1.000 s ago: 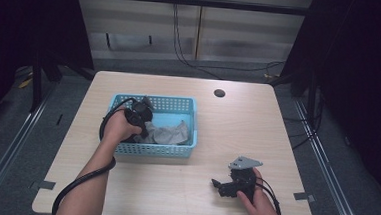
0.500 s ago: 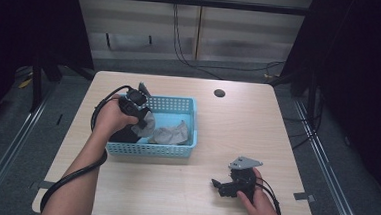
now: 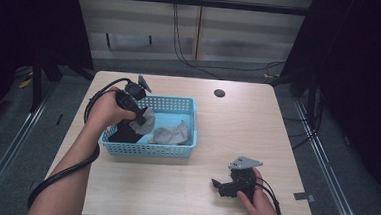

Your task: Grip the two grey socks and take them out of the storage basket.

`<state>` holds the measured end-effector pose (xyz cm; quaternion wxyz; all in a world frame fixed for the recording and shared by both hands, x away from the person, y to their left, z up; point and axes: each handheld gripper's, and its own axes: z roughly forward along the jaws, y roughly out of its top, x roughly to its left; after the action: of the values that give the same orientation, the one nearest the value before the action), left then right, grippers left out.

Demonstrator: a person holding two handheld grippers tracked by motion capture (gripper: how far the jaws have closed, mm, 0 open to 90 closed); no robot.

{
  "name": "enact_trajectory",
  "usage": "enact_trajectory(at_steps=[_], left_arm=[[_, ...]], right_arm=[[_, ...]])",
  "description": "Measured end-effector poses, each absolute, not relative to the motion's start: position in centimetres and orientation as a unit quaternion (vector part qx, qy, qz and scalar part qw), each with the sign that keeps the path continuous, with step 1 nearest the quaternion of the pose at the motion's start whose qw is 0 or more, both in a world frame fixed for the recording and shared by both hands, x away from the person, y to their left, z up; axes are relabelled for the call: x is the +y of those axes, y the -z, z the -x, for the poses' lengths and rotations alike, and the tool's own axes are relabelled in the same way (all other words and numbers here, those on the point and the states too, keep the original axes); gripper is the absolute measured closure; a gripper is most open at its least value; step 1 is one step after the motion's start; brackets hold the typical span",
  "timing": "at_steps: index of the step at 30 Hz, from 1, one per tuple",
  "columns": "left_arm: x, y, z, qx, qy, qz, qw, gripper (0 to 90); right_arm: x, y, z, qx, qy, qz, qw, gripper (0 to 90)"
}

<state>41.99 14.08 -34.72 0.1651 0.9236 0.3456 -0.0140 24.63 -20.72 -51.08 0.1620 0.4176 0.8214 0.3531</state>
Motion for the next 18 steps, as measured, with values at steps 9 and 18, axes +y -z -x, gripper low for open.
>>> enact_trajectory(at_steps=[9, 18], left_arm=[[13.1, 32.6, -41.3, 0.314, 0.022, -0.935, 0.165, 83.3], [12.0, 31.6, -40.1, 0.290, 0.026, -0.941, 0.171, 83.3]], right_arm=[[-20.7, 51.1, -24.6, 0.822, -0.353, -0.417, 0.162, 8.3], [-20.7, 51.1, -24.6, 0.822, -0.353, -0.417, 0.162, 8.3]])
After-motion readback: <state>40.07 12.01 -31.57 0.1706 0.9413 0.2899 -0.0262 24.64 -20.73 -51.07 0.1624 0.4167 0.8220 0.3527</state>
